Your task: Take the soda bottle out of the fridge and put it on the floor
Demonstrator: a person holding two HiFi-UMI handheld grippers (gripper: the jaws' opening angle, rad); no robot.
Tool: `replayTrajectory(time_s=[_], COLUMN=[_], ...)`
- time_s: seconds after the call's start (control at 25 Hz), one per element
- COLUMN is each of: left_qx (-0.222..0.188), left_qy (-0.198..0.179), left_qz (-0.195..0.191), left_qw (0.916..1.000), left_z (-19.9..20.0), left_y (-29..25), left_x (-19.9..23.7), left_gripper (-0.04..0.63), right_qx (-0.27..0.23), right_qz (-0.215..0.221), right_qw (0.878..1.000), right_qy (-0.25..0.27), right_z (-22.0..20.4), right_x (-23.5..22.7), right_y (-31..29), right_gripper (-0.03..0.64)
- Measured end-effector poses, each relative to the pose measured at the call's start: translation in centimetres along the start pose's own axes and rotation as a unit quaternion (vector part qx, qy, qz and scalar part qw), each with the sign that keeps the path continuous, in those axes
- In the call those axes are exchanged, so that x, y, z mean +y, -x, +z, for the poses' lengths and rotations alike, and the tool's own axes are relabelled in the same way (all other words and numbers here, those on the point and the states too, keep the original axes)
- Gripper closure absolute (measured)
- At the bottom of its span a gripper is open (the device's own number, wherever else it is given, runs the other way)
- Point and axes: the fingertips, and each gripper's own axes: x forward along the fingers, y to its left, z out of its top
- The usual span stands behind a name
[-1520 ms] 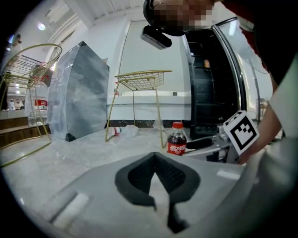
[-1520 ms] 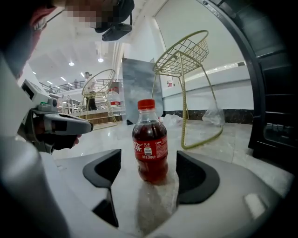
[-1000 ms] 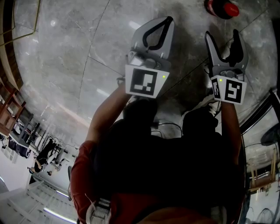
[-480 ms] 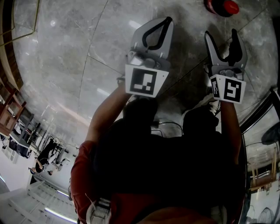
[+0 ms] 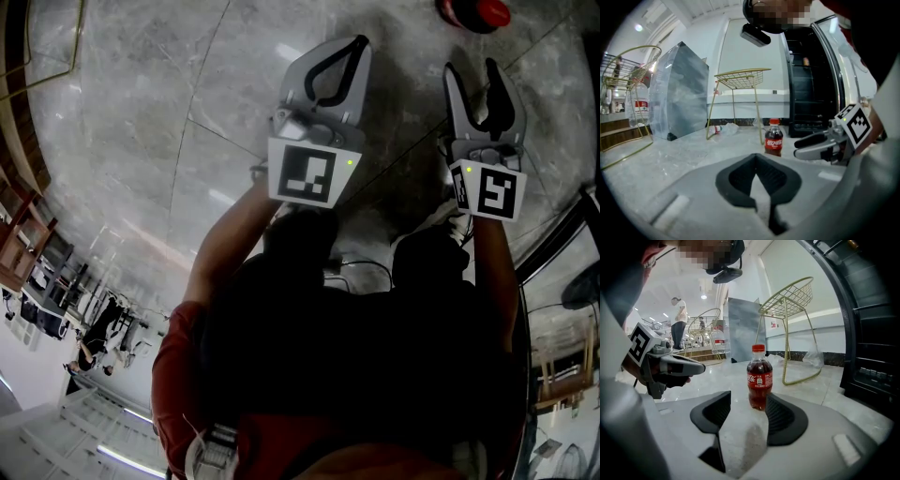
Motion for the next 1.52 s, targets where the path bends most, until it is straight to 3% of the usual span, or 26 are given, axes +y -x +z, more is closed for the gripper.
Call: replayTrajectory(time_s=[0.68, 1.16, 1.32, 1.52], left_qx=[0.001, 0.001, 0.004, 0.01], left_qy=[-0.004, -0.007, -0.017, -0.014], left_qz=[-0.004, -0.007, 0.001, -0.006], left_qw=[1.0, 1.0, 0.9999, 0.9998], left_z=[-0.2, -0.1, 0.3, 1.9], left_y=[0.1, -0.1, -0.4, -1.3], left_x=[-0.2, -0.3, 0.3, -0.5], left_gripper=[0.597, 0.597, 0.597, 0.597], right_qx=[0.009, 0.001, -0.019, -0.007], right_qz=[0.004, -0.003, -0.009, -0.014], right_qw=[1.0, 1.0, 0.998, 0.997], right_qy=[0.02, 0.023, 0.052, 0.078], right_z=[-0.2, 0.5, 1.9, 3.9], right_x=[0.6, 0.5, 0.8, 0.1], right_y=[-0.1, -0.2, -0.3, 0.6], right_gripper=[0.615, 0.615, 0.615, 0.615])
